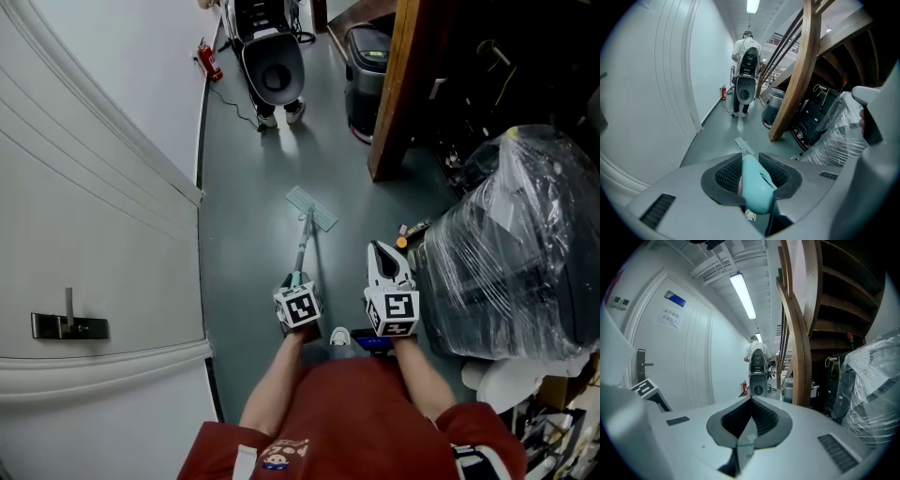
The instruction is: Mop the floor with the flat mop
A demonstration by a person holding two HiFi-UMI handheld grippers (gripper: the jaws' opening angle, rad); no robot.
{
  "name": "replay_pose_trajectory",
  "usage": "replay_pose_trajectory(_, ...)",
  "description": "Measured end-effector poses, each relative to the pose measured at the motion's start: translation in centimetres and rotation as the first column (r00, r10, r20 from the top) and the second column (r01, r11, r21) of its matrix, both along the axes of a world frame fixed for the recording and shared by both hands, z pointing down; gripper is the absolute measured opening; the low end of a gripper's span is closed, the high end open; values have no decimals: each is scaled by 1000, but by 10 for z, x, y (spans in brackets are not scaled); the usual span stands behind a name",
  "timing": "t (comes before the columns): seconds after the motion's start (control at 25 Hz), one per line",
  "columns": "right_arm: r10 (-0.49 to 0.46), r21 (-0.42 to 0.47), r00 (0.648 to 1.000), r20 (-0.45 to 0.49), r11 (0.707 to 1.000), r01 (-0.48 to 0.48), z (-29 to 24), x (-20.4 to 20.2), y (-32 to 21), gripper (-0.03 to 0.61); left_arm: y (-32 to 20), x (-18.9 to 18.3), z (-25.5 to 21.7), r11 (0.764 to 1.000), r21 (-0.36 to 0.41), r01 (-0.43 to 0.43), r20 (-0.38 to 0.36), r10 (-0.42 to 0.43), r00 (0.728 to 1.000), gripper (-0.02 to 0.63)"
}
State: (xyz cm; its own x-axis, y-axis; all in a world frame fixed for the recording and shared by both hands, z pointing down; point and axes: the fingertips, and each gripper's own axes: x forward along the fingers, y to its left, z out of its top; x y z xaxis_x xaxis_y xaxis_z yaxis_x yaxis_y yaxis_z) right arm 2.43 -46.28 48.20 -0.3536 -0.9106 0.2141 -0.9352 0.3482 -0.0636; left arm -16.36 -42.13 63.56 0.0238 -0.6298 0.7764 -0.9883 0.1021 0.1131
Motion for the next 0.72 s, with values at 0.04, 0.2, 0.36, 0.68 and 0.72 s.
replay_pose_trajectory(0.04, -1, -2, 1000, 2, 1000, 1, 1, 2, -9, 18, -8, 1, 1, 1000, 0, 3, 0, -3, 1000, 120)
replay_pose_trajectory(0.2, -13, -15, 1000, 5, 1000, 13, 7, -3, -40, 18, -39, 3, 2, 1000, 4, 10, -21, -10, 1000, 120)
replay_pose_trajectory(0.36, -24, -24, 1000, -3, 999, 24, 15, -15, -79, 18, -79, -4, 8, 1000, 4, 11, -25, -11, 1000, 120)
replay_pose_trajectory(0.68, -16, -28, 1000, -22, 999, 15, 13, -45, -170, 18, -171, -29, 10, 1000, 5, -12, -36, 13, 999, 120)
replay_pose_trajectory(0.72, -14, -26, 1000, -20, 1000, 14, 11, -49, -181, 18, -181, -33, 9, 1000, 4, -13, -40, 14, 999, 120)
